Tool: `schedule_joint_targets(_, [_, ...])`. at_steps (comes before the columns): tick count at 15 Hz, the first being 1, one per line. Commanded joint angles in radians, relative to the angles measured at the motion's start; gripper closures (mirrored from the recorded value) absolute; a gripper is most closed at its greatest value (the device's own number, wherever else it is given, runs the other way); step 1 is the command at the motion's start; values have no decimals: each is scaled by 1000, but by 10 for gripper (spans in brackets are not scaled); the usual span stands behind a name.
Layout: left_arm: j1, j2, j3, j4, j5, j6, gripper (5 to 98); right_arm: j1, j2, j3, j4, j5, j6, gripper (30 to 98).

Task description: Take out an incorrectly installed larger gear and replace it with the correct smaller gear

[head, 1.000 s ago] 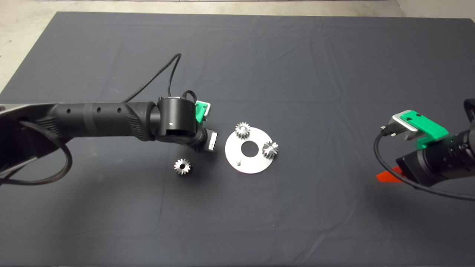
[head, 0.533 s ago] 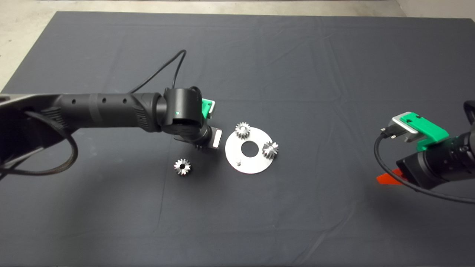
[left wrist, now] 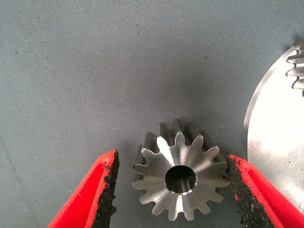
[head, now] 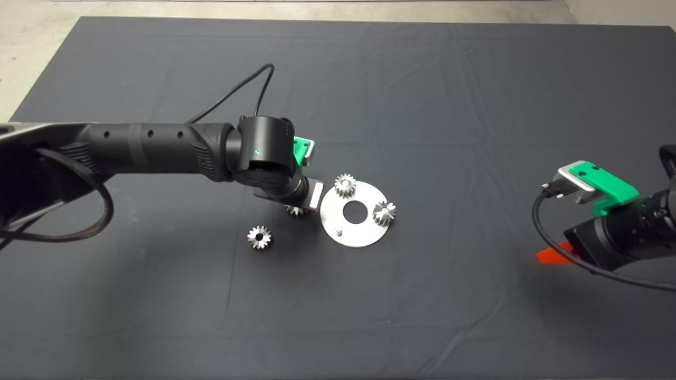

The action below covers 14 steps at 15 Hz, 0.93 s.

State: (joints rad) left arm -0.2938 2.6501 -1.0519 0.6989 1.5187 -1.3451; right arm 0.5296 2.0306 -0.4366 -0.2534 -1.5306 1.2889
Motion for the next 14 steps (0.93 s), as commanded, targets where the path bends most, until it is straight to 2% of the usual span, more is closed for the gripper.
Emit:
schedule_joint_targets(1, [-30,-28,39,-37,70,0,491,12,4,6,5,-71,10,649])
schedule_joint_targets(3, [-37,-63,41,-89,70,-2,452,12,4,6,5,-72,10,649])
schedule_joint_targets(5, [-85,-99,79,-198,70,-2,435,12,6,4,5,-72,10,649])
schedule_joint_targets(6, [-103,-116,98,-242,69,-5,393,12,7,4,5,-72,10,649])
schedule_joint_targets(7, [-118,-135,118,-284,69,-6,389,10,9,4,5,-72,10,649])
schedule_joint_targets(8, [-130,-147,150,-311,70,-6,369,5,9,4,5,-72,10,649])
schedule_joint_targets(11, [-131,-210,198,-358,69,-5,335,-3,10,4,5,-72,10,649])
schedule_joint_targets(12, [-131,-233,219,-366,67,-5,296,-3,10,4,5,-72,10,649])
schedule_joint_targets(14, [-131,-261,253,-373,63,-11,292,-5,10,5,5,-72,10,649])
